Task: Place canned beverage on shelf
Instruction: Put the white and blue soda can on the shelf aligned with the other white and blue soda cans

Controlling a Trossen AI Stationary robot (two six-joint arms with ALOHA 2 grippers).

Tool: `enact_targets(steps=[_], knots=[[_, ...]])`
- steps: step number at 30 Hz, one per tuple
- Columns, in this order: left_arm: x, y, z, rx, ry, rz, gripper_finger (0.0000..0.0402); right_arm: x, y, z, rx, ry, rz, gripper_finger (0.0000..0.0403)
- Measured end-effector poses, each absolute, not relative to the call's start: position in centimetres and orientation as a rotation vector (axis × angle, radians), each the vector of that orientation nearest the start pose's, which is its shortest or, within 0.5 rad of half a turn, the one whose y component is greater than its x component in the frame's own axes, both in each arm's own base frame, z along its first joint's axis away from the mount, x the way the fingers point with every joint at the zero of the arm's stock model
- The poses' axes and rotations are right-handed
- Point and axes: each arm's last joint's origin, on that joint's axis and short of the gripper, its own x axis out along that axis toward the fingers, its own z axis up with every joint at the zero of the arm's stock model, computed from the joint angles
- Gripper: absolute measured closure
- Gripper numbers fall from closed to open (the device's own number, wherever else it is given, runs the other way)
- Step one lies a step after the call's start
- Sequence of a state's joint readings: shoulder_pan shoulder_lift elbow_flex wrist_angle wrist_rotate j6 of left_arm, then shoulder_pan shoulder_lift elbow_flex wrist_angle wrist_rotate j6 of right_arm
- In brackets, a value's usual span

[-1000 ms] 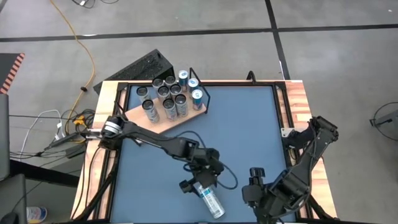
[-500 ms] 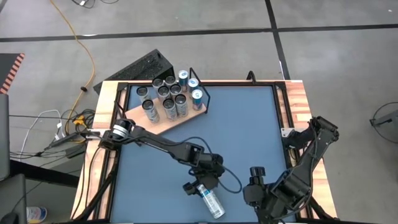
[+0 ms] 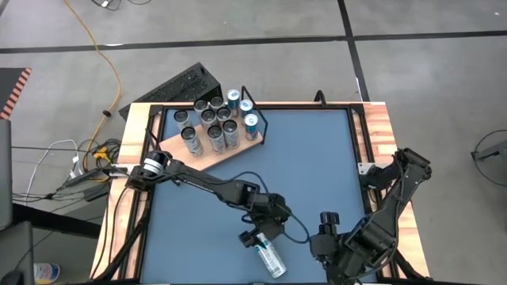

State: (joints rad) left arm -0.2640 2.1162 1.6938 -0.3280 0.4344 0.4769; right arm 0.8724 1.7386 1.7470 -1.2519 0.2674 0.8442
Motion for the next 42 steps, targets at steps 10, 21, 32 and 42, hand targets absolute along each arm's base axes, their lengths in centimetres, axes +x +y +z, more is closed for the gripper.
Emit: enact_targets(steps=[10,21,32,42], knots=[[44.0,-18.4,21.3,0.507,0.578,-0.855,0.0049,20.5,27.0,33.5,0.036,1.159,0.099,0.0138],[45.5,-18.9,16.6,0.518,0.640,-0.746,0.0049,20.0,27.5,33.5,0.015,1.154,0.128,0.0138],[45.4,-18.8,13.6,0.516,0.773,-0.706,0.0053,19.5,27.8,33.6,-0.021,1.118,0.118,0.0138],[45.5,-18.6,13.8,0.341,0.829,-0.582,0.0168,19.4,27.8,33.7,-0.088,1.037,0.080,0.0138]])
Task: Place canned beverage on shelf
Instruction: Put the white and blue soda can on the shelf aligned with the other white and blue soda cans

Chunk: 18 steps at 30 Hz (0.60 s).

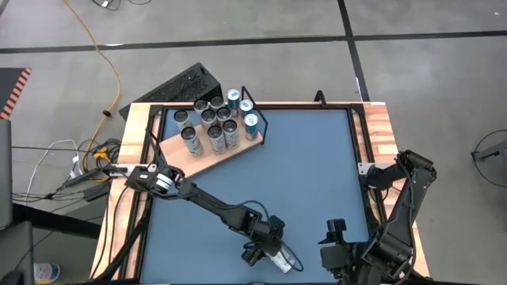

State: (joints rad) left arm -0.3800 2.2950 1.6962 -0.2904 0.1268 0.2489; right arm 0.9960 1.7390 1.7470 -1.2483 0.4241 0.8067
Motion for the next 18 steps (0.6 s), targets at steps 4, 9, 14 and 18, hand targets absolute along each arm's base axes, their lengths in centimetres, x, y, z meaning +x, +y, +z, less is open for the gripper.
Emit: enact_targets(steps=[4,9,14,18], knots=[[45.4,-18.3,15.2,0.272,0.832,-0.492,0.0169,18.1,28.8,34.2,-0.148,0.857,0.020,0.0138],[44.8,-17.7,20.7,0.239,0.706,-0.373,0.0169,15.6,29.8,35.0,-0.114,0.613,-0.085,0.0138],[43.1,-17.0,27.1,0.143,0.455,-0.274,0.0166,13.1,30.8,35.5,-0.102,0.421,-0.122,0.0138],[40.0,-16.4,30.1,0.042,0.163,-0.159,0.0156,12.6,31.0,35.7,-0.122,0.373,-0.125,0.0138]])
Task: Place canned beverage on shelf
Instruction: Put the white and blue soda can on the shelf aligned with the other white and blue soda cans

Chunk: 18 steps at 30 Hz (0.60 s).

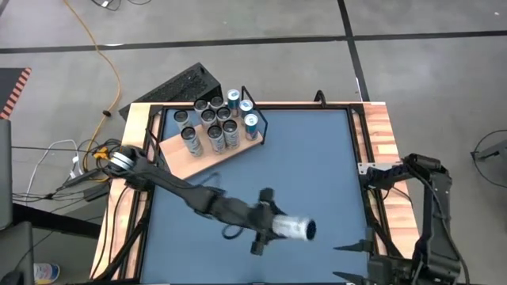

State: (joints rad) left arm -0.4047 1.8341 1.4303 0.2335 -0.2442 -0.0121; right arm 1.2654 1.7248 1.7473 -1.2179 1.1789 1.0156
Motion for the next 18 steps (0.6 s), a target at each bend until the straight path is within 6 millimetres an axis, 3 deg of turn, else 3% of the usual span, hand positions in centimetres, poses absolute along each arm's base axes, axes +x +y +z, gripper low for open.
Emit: enact_targets(steps=[3,7,13,18], knots=[[37.1,-16.1,29.5,-0.030,-0.022,-0.040,0.0154,13.3,30.7,36.0,-0.170,0.369,-0.136,0.0138],[34.5,-15.7,25.7,-0.054,-0.069,0.096,0.0153,15.1,30.2,37.6,-0.285,0.420,-0.093,0.0138],[32.9,-15.2,24.1,-0.082,-0.157,0.166,0.0151,18.9,27.7,40.9,-0.410,0.466,-0.082,0.0138],[32.4,-15.4,23.7,0.001,-0.167,0.160,0.0151,23.4,24.1,41.8,-0.461,0.596,-0.020,0.0137]])
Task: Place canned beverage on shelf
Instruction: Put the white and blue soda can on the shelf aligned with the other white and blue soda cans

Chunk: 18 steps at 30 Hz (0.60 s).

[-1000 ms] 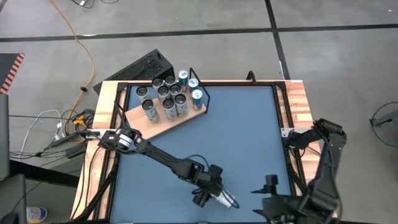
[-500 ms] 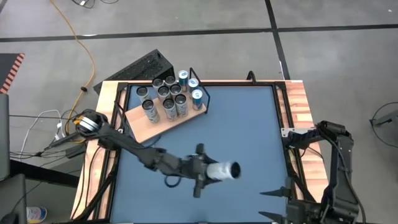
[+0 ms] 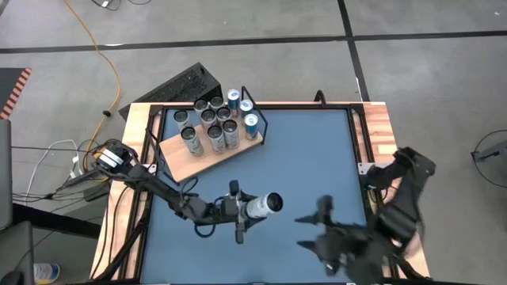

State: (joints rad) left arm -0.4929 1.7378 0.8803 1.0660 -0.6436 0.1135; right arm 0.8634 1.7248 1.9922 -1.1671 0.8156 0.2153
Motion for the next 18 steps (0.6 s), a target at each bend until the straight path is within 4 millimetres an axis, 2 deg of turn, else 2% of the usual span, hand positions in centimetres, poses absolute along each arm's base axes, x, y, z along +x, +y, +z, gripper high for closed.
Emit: enact_targets(steps=[4,7,14,18], knots=[[32.3,-16.0,23.3,0.045,-0.121,0.140,0.0151,26.6,21.0,42.2,-0.457,0.666,0.029,0.0131],[32.1,-16.3,22.8,0.072,-0.089,0.130,0.0151,28.1,19.4,42.4,-0.481,0.663,0.025,0.0115],[32.1,-16.4,22.6,0.098,-0.060,0.156,0.0150,29.1,18.3,42.3,-0.438,0.687,0.076,0.0049],[32.1,-16.3,22.6,0.094,-0.059,0.175,0.0150,29.2,18.2,42.2,-0.401,0.707,0.146,0.0033]])
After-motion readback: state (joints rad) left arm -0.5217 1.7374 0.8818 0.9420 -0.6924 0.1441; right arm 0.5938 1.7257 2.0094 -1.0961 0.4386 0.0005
